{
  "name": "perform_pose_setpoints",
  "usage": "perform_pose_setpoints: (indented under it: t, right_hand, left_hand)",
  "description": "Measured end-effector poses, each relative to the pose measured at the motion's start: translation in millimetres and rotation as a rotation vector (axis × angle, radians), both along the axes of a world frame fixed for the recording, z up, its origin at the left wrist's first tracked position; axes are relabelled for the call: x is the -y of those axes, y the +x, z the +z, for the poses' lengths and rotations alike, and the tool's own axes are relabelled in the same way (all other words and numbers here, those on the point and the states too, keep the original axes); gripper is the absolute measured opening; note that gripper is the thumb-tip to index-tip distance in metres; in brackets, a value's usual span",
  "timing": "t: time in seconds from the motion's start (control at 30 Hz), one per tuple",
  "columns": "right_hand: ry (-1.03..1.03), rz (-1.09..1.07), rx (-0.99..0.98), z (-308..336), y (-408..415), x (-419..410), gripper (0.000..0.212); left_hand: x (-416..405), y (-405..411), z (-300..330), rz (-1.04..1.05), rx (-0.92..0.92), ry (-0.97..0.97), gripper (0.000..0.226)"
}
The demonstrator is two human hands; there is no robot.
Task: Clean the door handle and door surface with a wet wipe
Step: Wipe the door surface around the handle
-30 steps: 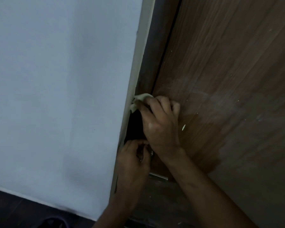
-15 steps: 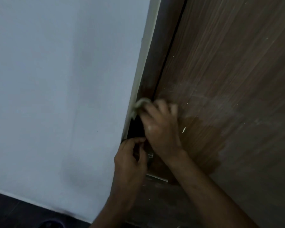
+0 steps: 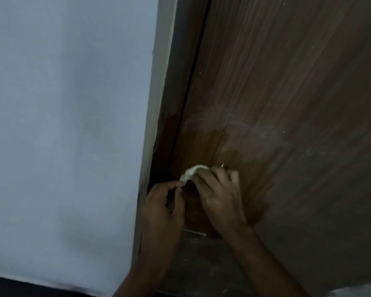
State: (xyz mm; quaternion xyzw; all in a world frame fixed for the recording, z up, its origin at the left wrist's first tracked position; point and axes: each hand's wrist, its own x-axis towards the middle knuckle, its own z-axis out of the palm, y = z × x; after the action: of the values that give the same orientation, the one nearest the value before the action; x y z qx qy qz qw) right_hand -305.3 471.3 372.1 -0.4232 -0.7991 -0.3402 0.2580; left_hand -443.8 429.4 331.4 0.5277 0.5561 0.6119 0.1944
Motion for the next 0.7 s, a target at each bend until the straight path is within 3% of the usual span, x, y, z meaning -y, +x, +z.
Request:
perform_pose_setpoints:
  t: [0.07, 0.2, 0.27, 0.43, 0.6, 0.7]
  right_hand:
    - [0.005, -0.038, -0.097, -5.1, 11.4, 2.4, 0.023]
    - [0.248, -0.104, -0.597, 12.1, 24.7, -2.7, 0.013]
    - [0.265, -0.064, -0.619, 18.0, 8.7, -7.7, 0.014]
    - [0.205, 0.071, -0.33, 31.4, -27.0, -22.9, 0.013]
    - [0.276, -0.059, -0.785, 13.0, 9.7, -4.7, 0.014]
    - [0.249, -0.071, -0.831, 11.2, -5.3, -7.5, 0.013]
  left_hand:
    - [0.6, -0.9, 0.3, 0.007, -0.009, -0.003, 0.018]
    - [-1.8, -1.9, 1.4, -0.014, -0.012, -0.022, 0.022]
    - [-4.7, -0.4, 3.2, -0.003, -0.026, -0.018, 0.023]
    - [-8.2, 6.9, 10.1, -0.01, -0.05, -0.013, 0.023]
    - [-3.5, -1.5, -1.1, -0.003, -0.006, -0.081, 0.027]
    - [-5.8, -1.2, -2.8, 0.013, -0.013, -0.076, 0.03]
